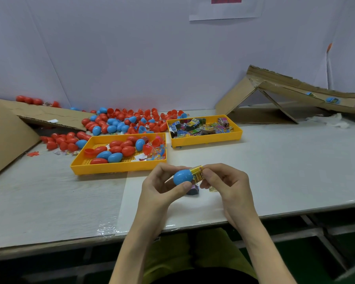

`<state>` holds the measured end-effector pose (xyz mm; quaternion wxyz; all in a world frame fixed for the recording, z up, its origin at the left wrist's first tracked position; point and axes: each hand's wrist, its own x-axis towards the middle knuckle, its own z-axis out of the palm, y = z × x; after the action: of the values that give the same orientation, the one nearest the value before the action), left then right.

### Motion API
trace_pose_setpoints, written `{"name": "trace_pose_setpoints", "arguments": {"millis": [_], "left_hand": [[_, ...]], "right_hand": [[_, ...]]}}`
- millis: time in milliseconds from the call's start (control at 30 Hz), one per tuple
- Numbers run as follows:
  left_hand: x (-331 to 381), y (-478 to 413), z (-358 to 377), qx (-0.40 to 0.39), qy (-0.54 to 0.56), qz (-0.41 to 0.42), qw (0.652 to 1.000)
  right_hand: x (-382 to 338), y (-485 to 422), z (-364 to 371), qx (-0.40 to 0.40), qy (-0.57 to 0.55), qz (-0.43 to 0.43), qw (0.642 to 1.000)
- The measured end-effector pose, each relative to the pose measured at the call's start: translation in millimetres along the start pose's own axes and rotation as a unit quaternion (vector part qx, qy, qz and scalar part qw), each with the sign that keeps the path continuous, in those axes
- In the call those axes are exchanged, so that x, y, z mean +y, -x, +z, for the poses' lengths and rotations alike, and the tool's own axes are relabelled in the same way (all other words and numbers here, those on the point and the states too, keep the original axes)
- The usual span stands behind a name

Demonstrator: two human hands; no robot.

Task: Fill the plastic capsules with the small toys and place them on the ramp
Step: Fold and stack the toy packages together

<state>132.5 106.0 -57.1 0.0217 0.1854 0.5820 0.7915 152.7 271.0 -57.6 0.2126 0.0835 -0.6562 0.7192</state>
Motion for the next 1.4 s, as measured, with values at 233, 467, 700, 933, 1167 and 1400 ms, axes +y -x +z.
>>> {"name": "trace_pose_setpoints", "arguments": {"millis": [233,467,700,933,1167,1400], "left_hand": [[0.3,-0.8,-1.1,-0.009,-0.024,0.002,1.0],[2.0,-0.7,0.6,-0.004,0.012,0.003,1.0],[2.2,-0.6,1.0,-0.009,0.02,-0.006,1.0],[-1.8,-1.4,-0.8,-0.007,0.013,-0.006,1.0],[-0.3,-1.1,0.9,-0.006,-0.015,-0.008,1.0],[-1.3,-1.3,0.5,0.005,-0.04,-0.02,0.999]], "right_hand": [[1.1,-0.3,-2.0,-0.017,-0.012,-0.005,1.0],[3.8,-1.4,-3.0,-0.032,-0.004,-0.019,0.999],[5.3,-1.9,-3.2,-0.041,0.027,-0.023,0.999],[0.8,-0.6,-1.9,-0.068,0.007,-0.002,0.998],[0.4,1.0,-1.2,-0.049,0.024,-0.008,0.998],[0.8,0.0,-1.7,-0.042,0.035,-0.026,0.998]]}}
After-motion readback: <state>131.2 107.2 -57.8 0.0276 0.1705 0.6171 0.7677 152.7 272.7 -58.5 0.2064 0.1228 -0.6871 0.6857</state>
